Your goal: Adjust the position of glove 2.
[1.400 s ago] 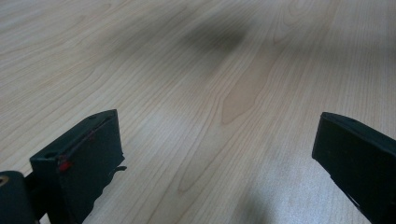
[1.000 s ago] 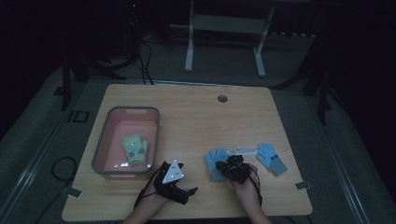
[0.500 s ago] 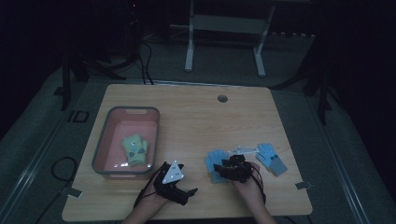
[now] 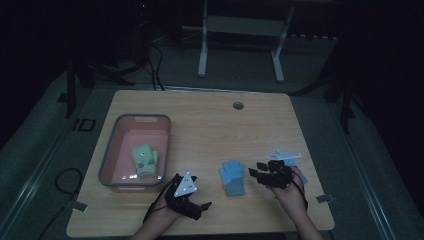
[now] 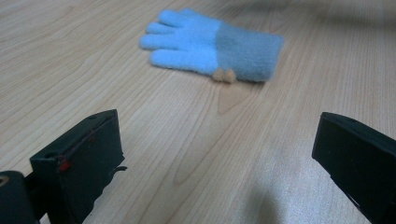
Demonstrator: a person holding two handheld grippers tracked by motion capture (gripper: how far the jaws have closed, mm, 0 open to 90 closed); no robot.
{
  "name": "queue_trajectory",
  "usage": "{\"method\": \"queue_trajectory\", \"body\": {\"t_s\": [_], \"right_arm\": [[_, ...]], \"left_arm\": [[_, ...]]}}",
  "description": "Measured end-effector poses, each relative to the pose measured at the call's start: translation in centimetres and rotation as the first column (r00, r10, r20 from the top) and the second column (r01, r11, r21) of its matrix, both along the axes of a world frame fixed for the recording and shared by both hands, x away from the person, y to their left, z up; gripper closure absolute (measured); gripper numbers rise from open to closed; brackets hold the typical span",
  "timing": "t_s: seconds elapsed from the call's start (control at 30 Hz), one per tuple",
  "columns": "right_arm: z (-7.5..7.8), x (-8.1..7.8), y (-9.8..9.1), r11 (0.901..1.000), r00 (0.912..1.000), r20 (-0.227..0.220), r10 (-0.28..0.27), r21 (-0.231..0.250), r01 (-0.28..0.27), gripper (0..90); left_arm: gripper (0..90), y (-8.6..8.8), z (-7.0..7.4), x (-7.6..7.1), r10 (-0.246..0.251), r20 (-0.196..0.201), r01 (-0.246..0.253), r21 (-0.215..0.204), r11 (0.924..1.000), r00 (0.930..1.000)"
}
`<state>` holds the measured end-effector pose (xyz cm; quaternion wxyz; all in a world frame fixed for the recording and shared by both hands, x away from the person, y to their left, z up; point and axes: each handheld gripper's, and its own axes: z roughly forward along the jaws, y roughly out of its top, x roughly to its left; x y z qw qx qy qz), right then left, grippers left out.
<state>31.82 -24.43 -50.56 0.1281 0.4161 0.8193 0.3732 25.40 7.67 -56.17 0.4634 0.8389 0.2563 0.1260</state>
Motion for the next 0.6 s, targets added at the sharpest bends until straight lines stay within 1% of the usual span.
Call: {"method": "queue_trajectory", "body": {"t_s": [0.13, 0.23, 0.27, 0.3, 0.33, 0.43, 0.47, 0.5, 0.6], "right_arm": [[0.5, 0.3, -2.2, 0.9999, 0.9996, 0.024, -0.013, 0.002, 0.013, 54.7], [0.7, 0.5, -3.6, 0.9992, 0.9987, 0.032, -0.039, -0.013, 0.039, 55.4], [0.7, 0.5, -3.6, 0.9992, 0.9987, 0.032, -0.039, -0.013, 0.039, 55.4], [0.7, 0.6, -4.0, 0.9987, 0.9985, 0.034, -0.043, -0.026, 0.044, 55.4], [0.4, 0.9, -5.2, 0.9966, 0.998, 0.027, -0.056, -0.059, 0.058, 56.0], [0.2, 1.2, -6.8, 0.9964, 0.9984, 0.031, -0.048, -0.068, 0.05, 55.9], [0.2, 1.4, -7.4, 0.9975, 0.9988, 0.038, -0.032, -0.062, 0.034, 55.8], [0.1, 1.5, -8.1, 0.9981, 0.9988, 0.039, -0.028, -0.054, 0.03, 55.9], [-0.1, 2.1, -10.1, 0.9985, 0.999, 0.039, -0.024, -0.049, 0.026, 56.6]], "left_arm": [[2.1, 0.0, 0.0, 0.0, 0.0, 0.001, 0.0, 0.002, 1.0, 1.0], [2.1, 0.0, -0.1, 0.0, 0.001, 0.0, -0.001, 0.004, 1.0, 1.0], [2.1, 0.0, -0.1, 0.0, 0.001, 0.0, -0.001, 0.004, 1.0, 1.0], [2.1, 0.0, -0.1, 0.0, -0.001, 0.0, 0.001, 0.003, 1.0, 1.0], [2.1, 0.0, -0.1, 0.0, -0.002, -0.001, 0.002, 0.001, 1.0, 1.0], [2.1, -0.1, -0.1, 0.0, -0.005, 0.0, 0.005, 0.006, 1.0, 1.0], [2.1, -0.1, -0.1, 0.0, -0.006, -0.002, 0.006, 0.008, 0.9999, 1.0], [2.1, -0.1, -0.2, 0.0, -0.009, -0.003, 0.009, 0.01, 0.9999, 1.0], [2.1, -0.2, -0.2, 0.0, -0.012, -0.004, 0.012, 0.017, 0.9998, 0.9999]]}}
